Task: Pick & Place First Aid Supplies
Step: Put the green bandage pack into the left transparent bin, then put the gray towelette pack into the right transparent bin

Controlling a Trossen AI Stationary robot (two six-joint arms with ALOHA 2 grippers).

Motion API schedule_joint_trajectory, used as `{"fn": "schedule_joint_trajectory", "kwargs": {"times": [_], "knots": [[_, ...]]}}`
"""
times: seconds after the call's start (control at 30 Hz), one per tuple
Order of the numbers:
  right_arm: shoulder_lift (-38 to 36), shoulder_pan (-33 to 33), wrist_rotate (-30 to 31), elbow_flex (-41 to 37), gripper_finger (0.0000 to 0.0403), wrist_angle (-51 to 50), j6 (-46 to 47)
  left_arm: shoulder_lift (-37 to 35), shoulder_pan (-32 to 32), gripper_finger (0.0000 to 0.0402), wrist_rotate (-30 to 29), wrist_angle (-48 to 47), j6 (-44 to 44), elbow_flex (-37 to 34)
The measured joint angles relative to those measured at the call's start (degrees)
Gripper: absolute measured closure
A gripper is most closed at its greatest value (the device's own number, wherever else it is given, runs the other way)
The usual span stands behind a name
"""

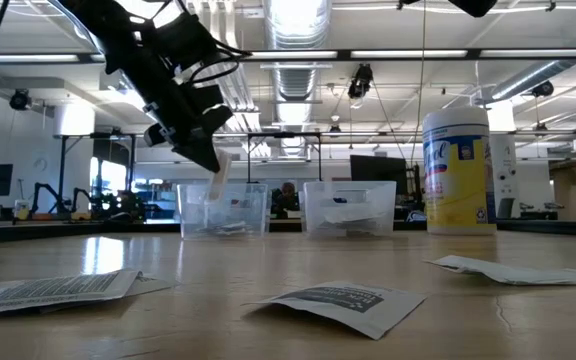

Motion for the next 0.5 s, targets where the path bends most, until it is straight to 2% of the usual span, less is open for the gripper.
{"fn": "schedule_joint_trajectory", "kwargs": {"times": [0.2, 0.5], "knots": [[0.0, 0.7, -0.1, 0.0, 0.0326, 0.0, 0.8, -0.9, 0.0, 0.0389, 0.0, 0.1, 0.6, 0.1], [0.0, 1.3, -0.1, 0.0, 0.0331, 0.0, 1.2, -2.4, 0.0, 0.0306, 0.0, 0.3, 2.2, 1.6]]}}
